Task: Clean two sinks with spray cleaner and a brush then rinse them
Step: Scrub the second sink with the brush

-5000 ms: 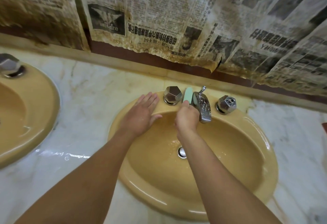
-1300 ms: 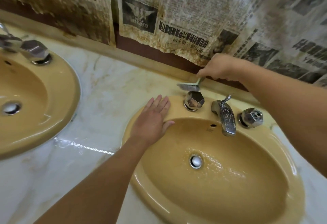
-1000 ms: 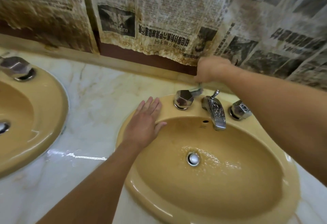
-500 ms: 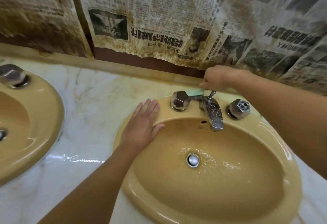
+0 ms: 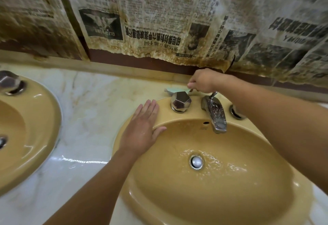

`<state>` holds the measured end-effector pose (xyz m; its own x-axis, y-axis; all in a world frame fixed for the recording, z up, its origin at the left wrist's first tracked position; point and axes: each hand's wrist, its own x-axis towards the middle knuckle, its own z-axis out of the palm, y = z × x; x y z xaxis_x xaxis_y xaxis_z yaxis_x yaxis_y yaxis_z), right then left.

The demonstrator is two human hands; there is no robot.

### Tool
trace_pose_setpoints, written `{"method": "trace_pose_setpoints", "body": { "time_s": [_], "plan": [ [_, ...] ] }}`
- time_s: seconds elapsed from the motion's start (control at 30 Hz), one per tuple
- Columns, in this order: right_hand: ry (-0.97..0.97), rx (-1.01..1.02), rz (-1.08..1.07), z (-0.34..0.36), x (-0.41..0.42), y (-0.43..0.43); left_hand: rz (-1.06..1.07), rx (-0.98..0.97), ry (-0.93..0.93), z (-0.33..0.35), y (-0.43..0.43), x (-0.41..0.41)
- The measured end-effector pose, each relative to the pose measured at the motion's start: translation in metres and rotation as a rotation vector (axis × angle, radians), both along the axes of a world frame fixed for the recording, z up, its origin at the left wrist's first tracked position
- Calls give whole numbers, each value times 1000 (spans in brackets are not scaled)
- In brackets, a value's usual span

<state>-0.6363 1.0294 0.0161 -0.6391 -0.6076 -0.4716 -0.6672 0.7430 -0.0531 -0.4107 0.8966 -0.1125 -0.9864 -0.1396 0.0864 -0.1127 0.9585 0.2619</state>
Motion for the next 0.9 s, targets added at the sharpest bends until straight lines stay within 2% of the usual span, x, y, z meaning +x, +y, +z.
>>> {"method": "trace_pose_setpoints", "body": {
  "time_s": [0.1, 0.2, 0.33, 0.5, 0.67, 0.9],
  "plan": [
    [63, -54, -40, -6, -2, 12, -3, -14, 3, -1, 0, -2],
    [48, -129, -97, -12, -4, 21, -10, -14, -2, -2, -1, -3],
    [116, -66, -112, -9, -16, 42, -16, -32, 11, -5, -2, -4],
    [72, 19, -84, 3, -36, 86, -20, -39, 6, -4, -2, -5],
    [106, 135, -176, 13, -45, 135, -25, -40, 17, -4, -2, -6],
    [57, 16, -170, 5, -34, 126, -51, -69, -16, 0, 0, -11]
  ]
}}
